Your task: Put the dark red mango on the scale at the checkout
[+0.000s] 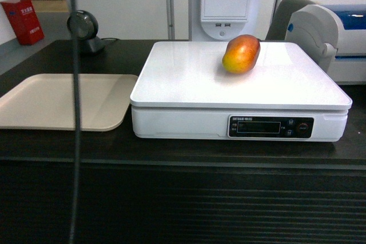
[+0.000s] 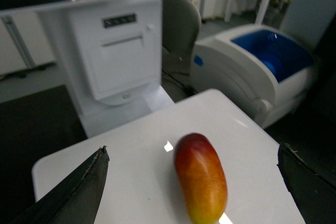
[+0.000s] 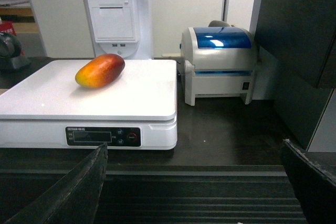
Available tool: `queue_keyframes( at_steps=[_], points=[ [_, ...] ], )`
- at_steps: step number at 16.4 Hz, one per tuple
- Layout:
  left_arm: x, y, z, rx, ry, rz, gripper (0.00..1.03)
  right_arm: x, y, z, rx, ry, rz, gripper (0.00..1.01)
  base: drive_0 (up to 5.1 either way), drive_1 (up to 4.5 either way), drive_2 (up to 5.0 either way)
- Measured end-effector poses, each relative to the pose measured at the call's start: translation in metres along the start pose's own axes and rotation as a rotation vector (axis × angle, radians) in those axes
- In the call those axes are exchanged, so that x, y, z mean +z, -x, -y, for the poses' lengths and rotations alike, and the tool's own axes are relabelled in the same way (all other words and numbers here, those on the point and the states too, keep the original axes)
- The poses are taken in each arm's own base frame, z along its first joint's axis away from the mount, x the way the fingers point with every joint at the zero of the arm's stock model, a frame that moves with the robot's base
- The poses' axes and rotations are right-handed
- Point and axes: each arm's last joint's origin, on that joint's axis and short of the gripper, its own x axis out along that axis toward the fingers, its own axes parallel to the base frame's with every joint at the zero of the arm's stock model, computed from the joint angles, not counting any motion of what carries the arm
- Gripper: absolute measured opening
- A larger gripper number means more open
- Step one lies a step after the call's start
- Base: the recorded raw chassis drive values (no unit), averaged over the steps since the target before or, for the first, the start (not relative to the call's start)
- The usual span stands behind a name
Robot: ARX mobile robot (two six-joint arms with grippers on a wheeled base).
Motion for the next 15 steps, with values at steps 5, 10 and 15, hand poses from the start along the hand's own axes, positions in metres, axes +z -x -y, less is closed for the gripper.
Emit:
queue_keyframes(
  at_steps=[5,10,15],
  points=[
    [0.010,0.136,-0.059,0.391,0.097,0.266,0.98,0.000,0.000,0.000,0.000,0.000,0.000,0.98,0.0,0.00,0.0],
    [-0.034,0.252,-0.069,0.624,0.069,0.318,0.98,0.000,0.000,0.000,0.000,0.000,0.000,0.98,0.0,0.00,0.0],
    [-0.078,0.290,-0.060,0.563,0.037,0.227,0.67,0.000,0.000,0.000,0.000,0.000,0.000,0.98,0.0,0.00,0.0]
  ],
)
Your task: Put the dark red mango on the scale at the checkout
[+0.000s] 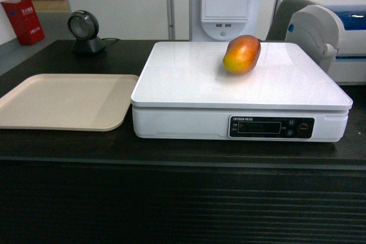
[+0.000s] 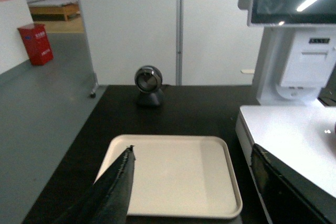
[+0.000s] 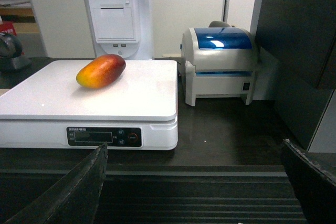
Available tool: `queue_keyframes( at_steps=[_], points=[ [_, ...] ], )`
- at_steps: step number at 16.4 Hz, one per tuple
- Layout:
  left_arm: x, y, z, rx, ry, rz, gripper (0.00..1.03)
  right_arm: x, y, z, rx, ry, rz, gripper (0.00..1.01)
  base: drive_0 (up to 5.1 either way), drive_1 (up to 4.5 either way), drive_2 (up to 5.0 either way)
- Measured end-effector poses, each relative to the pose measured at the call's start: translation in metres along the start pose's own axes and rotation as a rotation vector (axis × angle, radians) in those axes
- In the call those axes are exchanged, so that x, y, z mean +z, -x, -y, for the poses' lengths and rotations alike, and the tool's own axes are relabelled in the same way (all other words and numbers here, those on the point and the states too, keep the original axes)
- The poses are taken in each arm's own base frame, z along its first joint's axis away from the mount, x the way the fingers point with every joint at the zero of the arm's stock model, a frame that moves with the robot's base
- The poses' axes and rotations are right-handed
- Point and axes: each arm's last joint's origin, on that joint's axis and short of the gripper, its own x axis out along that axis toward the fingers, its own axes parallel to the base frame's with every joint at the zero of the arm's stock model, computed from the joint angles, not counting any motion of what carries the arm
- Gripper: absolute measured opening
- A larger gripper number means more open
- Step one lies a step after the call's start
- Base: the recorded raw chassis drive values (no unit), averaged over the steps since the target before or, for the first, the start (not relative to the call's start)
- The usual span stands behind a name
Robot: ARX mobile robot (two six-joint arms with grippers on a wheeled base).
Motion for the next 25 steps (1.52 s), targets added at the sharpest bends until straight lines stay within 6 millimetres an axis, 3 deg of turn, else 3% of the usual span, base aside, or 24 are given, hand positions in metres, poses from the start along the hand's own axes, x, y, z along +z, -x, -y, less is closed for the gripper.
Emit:
queue_keyframes(
  at_steps=[6,13,22,25],
  points=[
    [-0.060,0.034,0.016,-0.021,-0.001,-0.014,0.02,0.000,0.000,0.000,0.000,0.000,0.000,0.98,0.0,0.00,0.0],
    [-0.091,0.059,0.015,-0.013,-0.003,-0.013,0.02,0.000,0.000,0.000,0.000,0.000,0.000,0.98,0.0,0.00,0.0],
    [-0.112,0.076,0.014,-0.013,-0.002,-0.015,0.02,0.000,0.000,0.000,0.000,0.000,0.000,0.98,0.0,0.00,0.0],
    [-0.110,0.080,0.014,-0.013,-0.003,0.008,0.02,0.000,0.000,0.000,0.000,0.000,0.000,0.98,0.0,0.00,0.0]
  ],
)
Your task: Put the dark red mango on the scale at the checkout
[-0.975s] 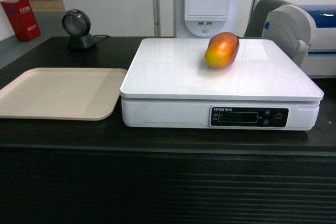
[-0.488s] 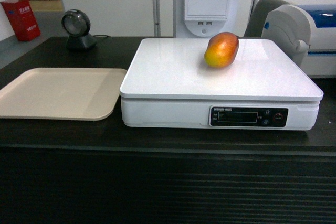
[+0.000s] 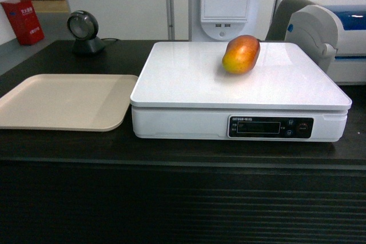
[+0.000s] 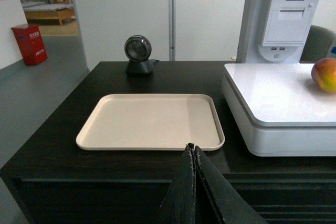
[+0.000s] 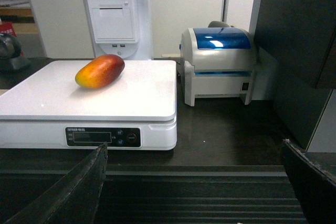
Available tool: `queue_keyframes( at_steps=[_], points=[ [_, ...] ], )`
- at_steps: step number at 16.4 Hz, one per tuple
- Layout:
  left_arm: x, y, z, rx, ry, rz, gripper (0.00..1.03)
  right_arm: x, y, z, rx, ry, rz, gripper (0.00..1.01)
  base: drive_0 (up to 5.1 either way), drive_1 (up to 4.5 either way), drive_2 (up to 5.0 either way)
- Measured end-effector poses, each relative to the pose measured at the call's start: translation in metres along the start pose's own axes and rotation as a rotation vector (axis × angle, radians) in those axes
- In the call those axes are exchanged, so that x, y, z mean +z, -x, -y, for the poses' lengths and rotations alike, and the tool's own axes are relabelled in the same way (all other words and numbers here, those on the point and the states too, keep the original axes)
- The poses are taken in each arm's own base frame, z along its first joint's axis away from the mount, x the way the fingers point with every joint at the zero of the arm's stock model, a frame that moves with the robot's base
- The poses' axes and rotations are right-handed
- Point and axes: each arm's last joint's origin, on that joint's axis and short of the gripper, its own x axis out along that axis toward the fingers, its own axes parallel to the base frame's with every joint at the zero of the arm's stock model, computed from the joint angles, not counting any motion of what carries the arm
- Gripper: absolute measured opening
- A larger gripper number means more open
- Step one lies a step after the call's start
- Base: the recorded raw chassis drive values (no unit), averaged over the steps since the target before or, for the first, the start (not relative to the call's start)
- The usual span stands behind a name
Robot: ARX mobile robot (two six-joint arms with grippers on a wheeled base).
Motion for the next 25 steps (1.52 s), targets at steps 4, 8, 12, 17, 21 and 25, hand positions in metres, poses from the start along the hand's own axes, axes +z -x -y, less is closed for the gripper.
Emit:
queue_keyframes(
  at_steps=[4,8,12,17,21,25],
  points=[
    [-0.006,0.008,0.000,0.001,0.000,-0.048,0.02,0.000,0.000,0.000,0.000,0.000,0.000,0.98,0.0,0.00,0.0],
    [-0.004,0.013,0.000,0.000,0.000,-0.023,0.02,0.000,0.000,0.000,0.000,0.000,0.000,0.98,0.0,0.00,0.0],
    [-0.004,0.013,0.000,0.000,0.000,-0.019,0.28,0.000,0.000,0.000,0.000,0.000,0.000,0.98,0.0,0.00,0.0],
    [-0.004,0.013,0.000,0.000,0.000,-0.019,0.90,0.000,0.000,0.000,0.000,0.000,0.000,0.98,0.0,0.00,0.0],
    [-0.004,0.013,0.000,0.000,-0.001,-0.019,0.98,0.000,0.000,0.000,0.000,0.000,0.000,0.98,0.0,0.00,0.0],
    [-0.004,0.013,0.000,0.000,-0.001,-0.019,0.98,0.000,0.000,0.000,0.000,0.000,0.000,0.98,0.0,0.00,0.0]
  ],
)
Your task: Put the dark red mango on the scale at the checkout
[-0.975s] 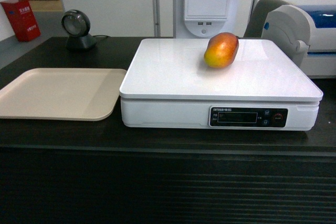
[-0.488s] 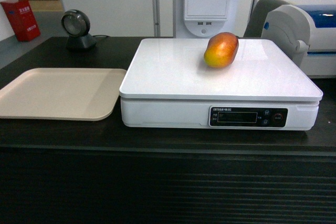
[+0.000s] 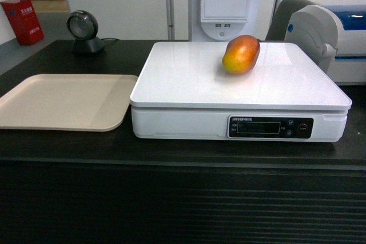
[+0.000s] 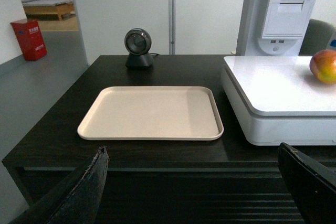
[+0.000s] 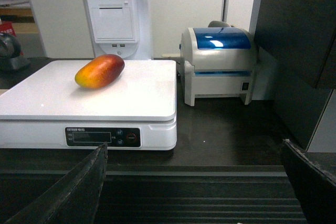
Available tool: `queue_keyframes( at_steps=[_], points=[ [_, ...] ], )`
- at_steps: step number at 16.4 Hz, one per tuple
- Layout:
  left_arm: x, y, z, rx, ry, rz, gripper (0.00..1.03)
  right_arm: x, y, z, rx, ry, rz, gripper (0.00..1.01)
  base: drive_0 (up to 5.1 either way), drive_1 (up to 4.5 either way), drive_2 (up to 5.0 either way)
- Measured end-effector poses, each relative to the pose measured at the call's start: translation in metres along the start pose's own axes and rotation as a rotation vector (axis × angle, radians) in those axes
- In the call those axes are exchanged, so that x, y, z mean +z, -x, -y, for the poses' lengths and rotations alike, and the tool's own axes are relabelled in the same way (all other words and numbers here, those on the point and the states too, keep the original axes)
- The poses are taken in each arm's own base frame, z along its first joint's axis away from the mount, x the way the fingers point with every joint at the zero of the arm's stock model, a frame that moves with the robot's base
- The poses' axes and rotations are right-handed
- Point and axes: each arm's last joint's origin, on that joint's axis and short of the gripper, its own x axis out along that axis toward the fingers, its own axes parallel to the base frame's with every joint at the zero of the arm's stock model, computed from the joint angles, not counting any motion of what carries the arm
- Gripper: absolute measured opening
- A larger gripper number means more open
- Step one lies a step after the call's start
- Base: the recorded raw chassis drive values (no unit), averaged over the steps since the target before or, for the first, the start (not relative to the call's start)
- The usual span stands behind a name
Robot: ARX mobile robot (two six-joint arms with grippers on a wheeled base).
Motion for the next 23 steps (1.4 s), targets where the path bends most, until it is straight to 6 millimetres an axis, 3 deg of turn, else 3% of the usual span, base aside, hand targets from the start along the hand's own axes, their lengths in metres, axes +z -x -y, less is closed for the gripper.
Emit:
queue_keyframes(
  at_steps=[23],
  points=[
    [0.0000,0.0000,0.0000,0.000,0.000,0.000,0.98,0.0000,0.0000,0.0000,0.000,0.000,0.000,0.98,0.0,0.00,0.0]
  ],
)
